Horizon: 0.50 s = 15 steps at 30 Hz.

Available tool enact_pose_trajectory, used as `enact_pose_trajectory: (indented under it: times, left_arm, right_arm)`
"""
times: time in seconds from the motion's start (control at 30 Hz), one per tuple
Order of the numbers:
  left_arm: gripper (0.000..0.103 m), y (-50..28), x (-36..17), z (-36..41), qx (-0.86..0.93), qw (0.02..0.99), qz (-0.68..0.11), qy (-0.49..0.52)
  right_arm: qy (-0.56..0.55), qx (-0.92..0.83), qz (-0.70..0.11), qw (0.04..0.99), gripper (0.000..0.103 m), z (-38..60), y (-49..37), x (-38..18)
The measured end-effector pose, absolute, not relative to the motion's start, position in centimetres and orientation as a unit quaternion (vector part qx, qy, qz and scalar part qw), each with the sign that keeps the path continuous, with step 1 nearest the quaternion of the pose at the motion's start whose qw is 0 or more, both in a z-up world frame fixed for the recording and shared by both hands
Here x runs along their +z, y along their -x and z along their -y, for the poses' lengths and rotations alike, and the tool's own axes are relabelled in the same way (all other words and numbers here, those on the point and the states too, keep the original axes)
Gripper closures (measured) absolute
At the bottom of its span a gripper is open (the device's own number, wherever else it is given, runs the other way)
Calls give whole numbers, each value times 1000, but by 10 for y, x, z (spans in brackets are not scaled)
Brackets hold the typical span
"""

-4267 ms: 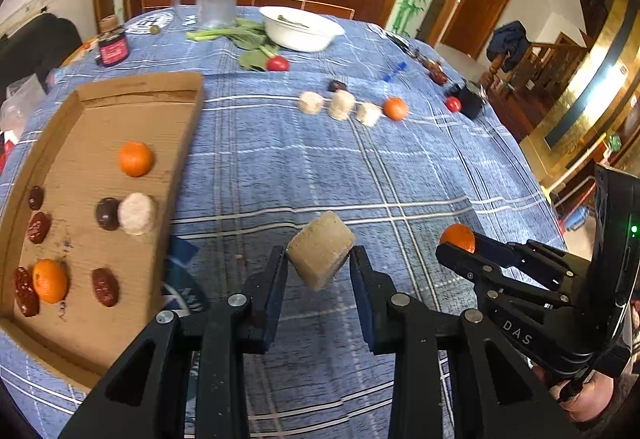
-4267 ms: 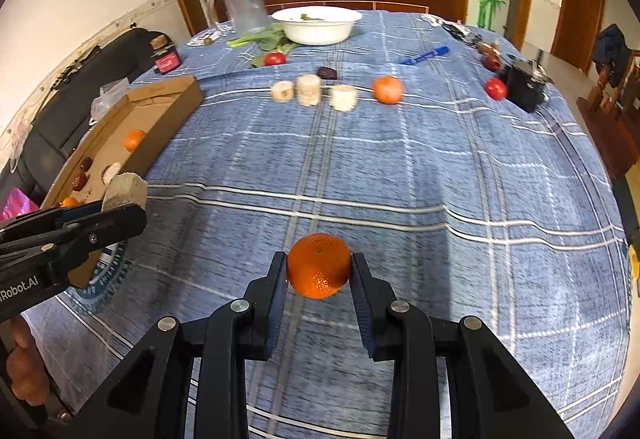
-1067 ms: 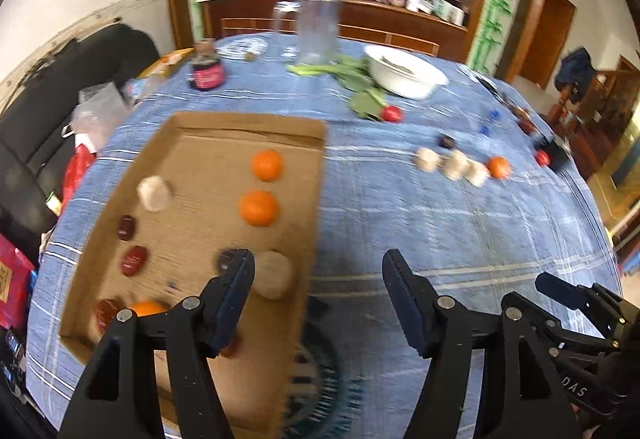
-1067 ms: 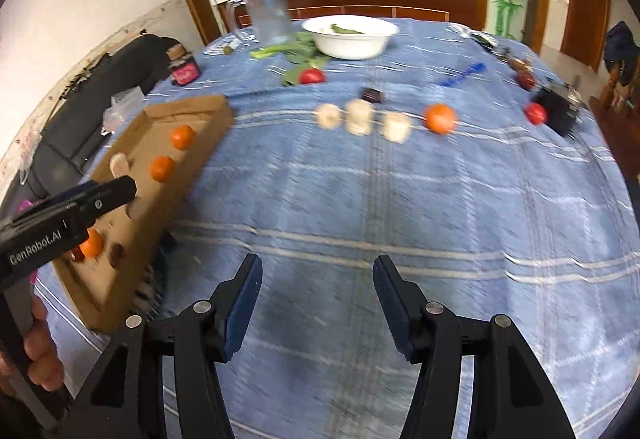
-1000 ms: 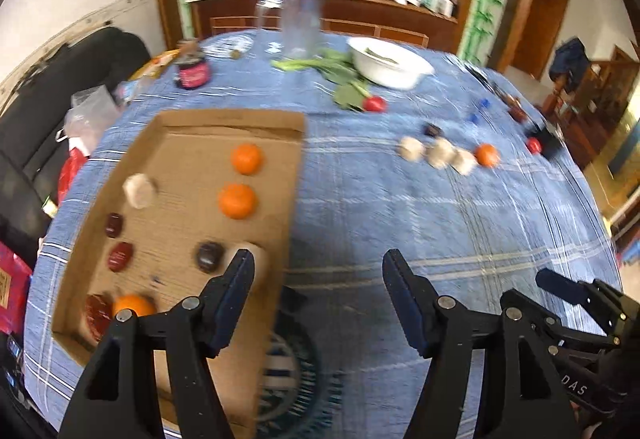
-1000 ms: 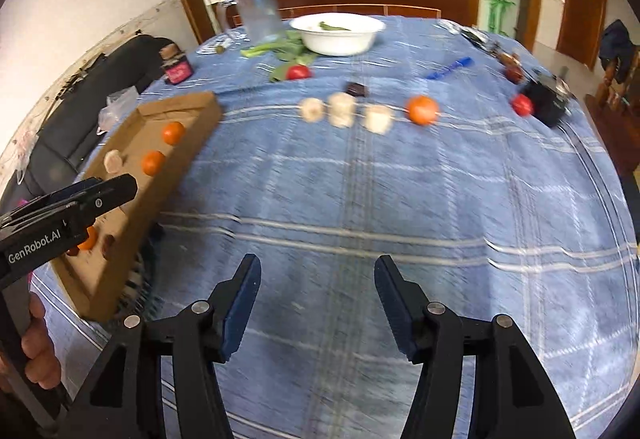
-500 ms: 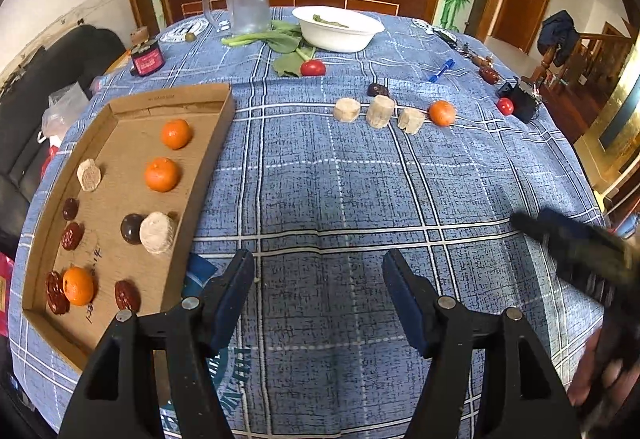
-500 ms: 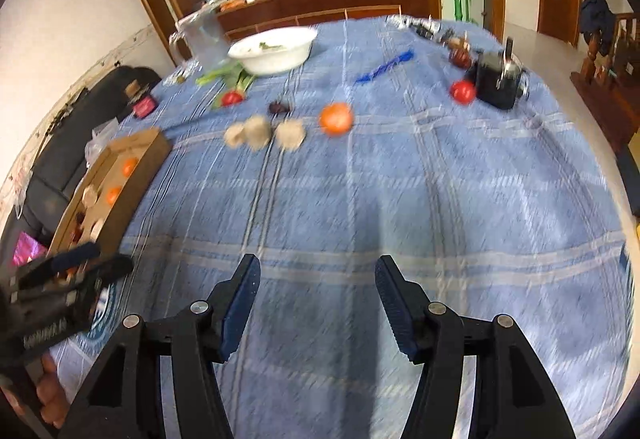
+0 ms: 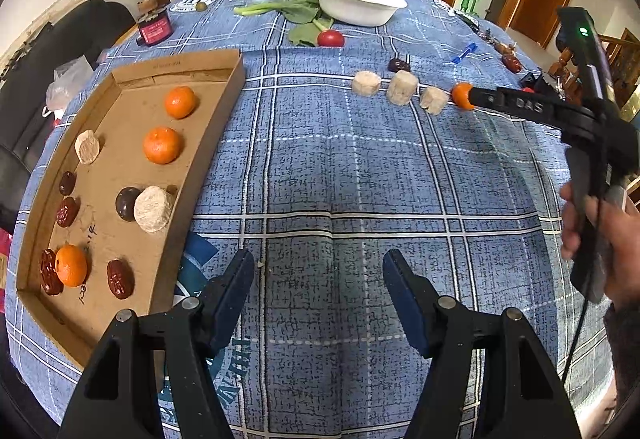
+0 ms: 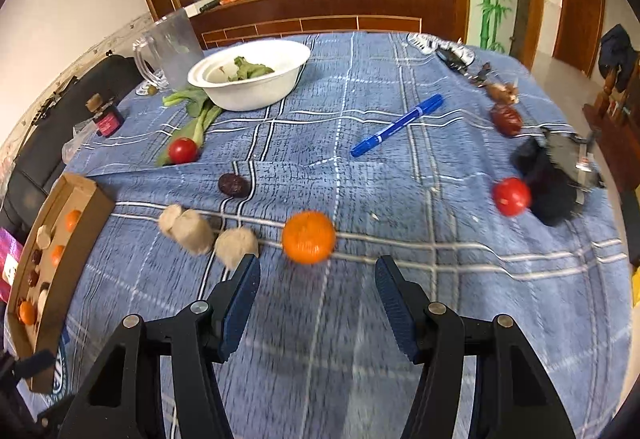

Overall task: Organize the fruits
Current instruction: 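Grasp a tangerine with the right tool while the left tool grasps a beige round cake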

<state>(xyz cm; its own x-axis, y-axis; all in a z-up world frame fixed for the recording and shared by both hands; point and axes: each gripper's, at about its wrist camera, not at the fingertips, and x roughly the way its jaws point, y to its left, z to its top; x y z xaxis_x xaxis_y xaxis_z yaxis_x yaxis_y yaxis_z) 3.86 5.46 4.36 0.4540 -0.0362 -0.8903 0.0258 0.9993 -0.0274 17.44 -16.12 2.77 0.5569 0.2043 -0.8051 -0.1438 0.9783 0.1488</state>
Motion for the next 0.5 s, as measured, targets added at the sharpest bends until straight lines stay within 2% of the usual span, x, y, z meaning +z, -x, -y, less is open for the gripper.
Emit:
enact_pose_trajectory:
  times: [0.2, 0.23, 0.27, 0.3, 0.33, 0.5]
  left_arm:
    - [37, -51, 38, -56, -15, 847, -532, 6]
    - [37, -53, 38, -55, -16, 846, -533, 7]
    - [37, -56, 37, -54, -16, 845, -534, 8]
    - [37, -60, 37, -53, -16, 846, -533, 9]
    - [37, -65, 38, -51, -16, 846, -532, 9]
    - [37, -95, 42, -34, -17, 853, -522, 8]
  right_arm:
    - [-48, 115, -474, 872, 41, 163, -195, 10]
    - [-50, 116, -475, 871, 47, 163, -197, 8]
    - [-48, 117, -474, 872, 49, 163, -198, 8]
    - [-45, 124, -470, 873, 62, 162, -198, 9]
    - [-50, 139, -471, 870, 69, 161, -198, 9]
    - [-26, 124, -453, 882, 69, 165, -183, 17]
